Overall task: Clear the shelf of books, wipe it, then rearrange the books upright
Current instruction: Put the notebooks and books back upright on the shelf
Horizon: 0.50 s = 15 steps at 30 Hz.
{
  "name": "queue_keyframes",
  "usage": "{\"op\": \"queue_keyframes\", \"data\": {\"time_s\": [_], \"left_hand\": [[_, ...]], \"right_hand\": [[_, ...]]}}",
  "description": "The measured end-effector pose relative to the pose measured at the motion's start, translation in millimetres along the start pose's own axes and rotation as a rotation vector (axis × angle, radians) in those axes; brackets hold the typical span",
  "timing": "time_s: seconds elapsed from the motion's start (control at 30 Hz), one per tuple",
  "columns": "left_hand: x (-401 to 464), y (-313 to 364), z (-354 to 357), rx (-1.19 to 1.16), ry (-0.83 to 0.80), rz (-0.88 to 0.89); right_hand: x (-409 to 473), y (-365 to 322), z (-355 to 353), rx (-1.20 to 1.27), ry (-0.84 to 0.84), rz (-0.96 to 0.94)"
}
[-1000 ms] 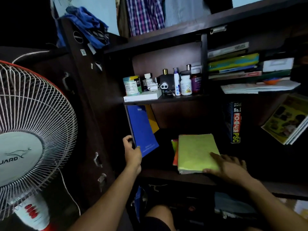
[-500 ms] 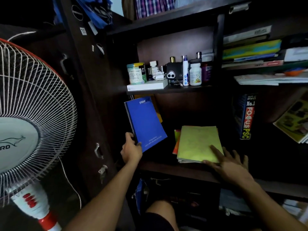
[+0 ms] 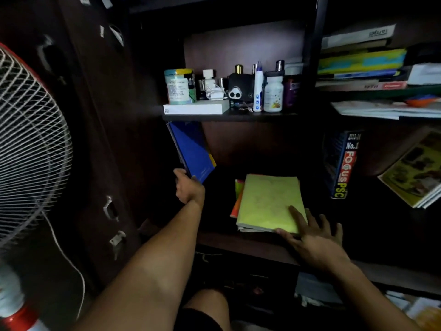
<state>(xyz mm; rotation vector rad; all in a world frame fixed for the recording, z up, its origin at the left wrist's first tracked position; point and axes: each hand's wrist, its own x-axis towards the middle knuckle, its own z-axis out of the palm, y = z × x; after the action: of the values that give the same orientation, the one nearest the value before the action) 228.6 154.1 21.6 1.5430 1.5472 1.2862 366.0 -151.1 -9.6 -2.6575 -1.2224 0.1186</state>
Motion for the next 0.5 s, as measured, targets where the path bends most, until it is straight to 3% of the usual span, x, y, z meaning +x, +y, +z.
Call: {"op": "queue_keyframes", "data": {"time_s": [0.13, 0.27, 0.5], "left_hand": [[6, 0, 18, -0.042, -0.108, -0.006], [8, -15, 19, -0.098, -0.110, 0.069], [-13, -13, 12, 0.193, -0.382, 0.371]], "right_hand": [[2, 0, -1, 0.011, -0.002, 0.012], [1, 0, 0, 0.017, 0.007, 0.007], [-1, -1, -1, 0.018, 0.020, 0.004]]}}
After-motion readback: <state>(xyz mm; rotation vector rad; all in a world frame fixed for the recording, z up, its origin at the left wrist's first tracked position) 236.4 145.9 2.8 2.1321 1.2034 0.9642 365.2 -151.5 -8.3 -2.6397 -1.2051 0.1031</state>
